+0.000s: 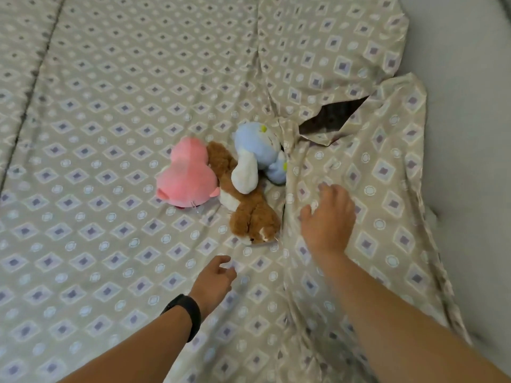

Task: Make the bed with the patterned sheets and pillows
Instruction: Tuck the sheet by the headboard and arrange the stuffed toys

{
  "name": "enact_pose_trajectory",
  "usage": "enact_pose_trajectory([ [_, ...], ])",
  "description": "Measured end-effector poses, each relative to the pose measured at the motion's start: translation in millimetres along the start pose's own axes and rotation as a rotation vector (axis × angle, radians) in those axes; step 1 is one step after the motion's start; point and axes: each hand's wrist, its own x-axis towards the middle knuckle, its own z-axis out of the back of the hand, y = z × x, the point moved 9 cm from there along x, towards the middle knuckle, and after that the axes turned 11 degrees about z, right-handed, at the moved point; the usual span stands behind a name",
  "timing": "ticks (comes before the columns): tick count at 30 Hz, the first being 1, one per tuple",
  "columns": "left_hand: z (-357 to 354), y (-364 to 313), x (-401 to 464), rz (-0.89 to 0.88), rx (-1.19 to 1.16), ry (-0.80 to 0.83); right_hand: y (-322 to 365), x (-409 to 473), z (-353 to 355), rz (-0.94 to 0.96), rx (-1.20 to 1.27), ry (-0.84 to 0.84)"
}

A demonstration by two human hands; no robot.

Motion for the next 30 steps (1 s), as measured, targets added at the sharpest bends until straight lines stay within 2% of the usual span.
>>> enact_pose_trajectory([
  [1,-5,1,10,-0.016,0.004,0.010,-28,0,-5,-0.081,-0.057,0.006],
  [3,-19,-2,23,-0.051,0.022,0.031,-78,-8,-15,-0.205,-0.191,0.153],
  [6,-55,-13,29,-0.096,0.030,0.091,-118,-26,-12,-0.213,-0.387,0.238],
  [12,-105,-6,10,-0.135,0.167,0.215,-146,-41,6,-0.146,-0.165,0.038],
  [15,-108,1,10,-0.088,0.186,0.238,-140,-54,24,-0.083,0.007,-0.162],
  [19,-110,-4,21,-0.049,0.154,0.189,-160,-72,51,-0.330,0.276,-0.360],
  [26,-154,-71,47,-0.198,0.138,0.103,-194,-57,96,-0.288,0.220,-0.548],
  [30,-173,-90,58,-0.178,0.088,0.022,-184,-60,106,-0.166,0.123,-0.628],
])
